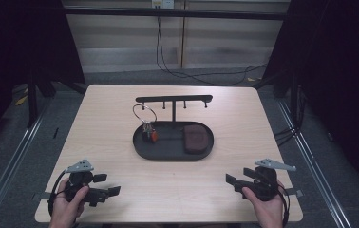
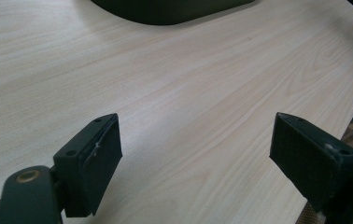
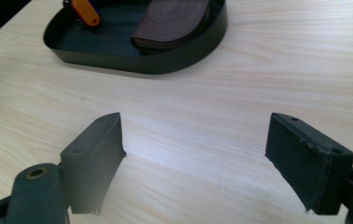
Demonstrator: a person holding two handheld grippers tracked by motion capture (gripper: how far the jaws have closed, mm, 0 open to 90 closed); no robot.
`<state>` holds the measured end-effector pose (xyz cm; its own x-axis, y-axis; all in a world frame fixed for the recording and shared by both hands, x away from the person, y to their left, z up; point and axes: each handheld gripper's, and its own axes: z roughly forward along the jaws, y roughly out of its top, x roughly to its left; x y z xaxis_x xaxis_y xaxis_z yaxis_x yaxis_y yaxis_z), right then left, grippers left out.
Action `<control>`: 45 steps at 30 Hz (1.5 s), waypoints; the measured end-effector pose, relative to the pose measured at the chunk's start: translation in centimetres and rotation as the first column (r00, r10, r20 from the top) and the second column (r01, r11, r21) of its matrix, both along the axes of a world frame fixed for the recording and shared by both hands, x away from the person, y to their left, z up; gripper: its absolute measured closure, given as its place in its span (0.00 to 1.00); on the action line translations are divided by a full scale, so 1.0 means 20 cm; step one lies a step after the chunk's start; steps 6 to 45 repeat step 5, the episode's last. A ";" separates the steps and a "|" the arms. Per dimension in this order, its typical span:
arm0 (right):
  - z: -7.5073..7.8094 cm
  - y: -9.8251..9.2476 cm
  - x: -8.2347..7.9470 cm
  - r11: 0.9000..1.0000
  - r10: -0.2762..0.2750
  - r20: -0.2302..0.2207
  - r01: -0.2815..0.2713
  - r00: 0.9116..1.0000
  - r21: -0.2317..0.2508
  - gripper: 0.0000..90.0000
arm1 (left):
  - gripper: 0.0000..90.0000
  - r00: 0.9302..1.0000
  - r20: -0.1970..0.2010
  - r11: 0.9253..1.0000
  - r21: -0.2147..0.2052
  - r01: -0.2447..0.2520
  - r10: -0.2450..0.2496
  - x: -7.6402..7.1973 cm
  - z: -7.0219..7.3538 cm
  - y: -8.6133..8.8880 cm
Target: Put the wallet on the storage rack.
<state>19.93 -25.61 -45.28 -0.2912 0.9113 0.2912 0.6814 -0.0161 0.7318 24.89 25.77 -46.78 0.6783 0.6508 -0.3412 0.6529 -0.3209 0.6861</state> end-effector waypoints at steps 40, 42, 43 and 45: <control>-0.03 -0.03 -0.02 1.000 -0.019 -0.005 0.019 1.000 0.015 0.21 | 0.18 1.000 0.015 1.000 -0.007 0.000 0.000 -0.01 0.01 -0.01; -0.03 -0.03 -0.02 1.000 -0.019 -0.005 0.019 1.000 0.015 0.21 | 0.18 1.000 0.015 1.000 -0.007 0.000 0.000 -0.01 0.01 -0.01; -0.03 -0.03 -0.02 1.000 -0.019 -0.005 0.019 1.000 0.015 0.21 | 0.18 1.000 0.015 1.000 -0.007 0.000 0.000 -0.01 0.01 -0.01; -0.03 -0.03 -0.02 1.000 -0.019 -0.005 0.019 1.000 0.015 0.21 | 0.18 1.000 0.015 1.000 -0.007 0.000 0.000 -0.01 0.01 -0.01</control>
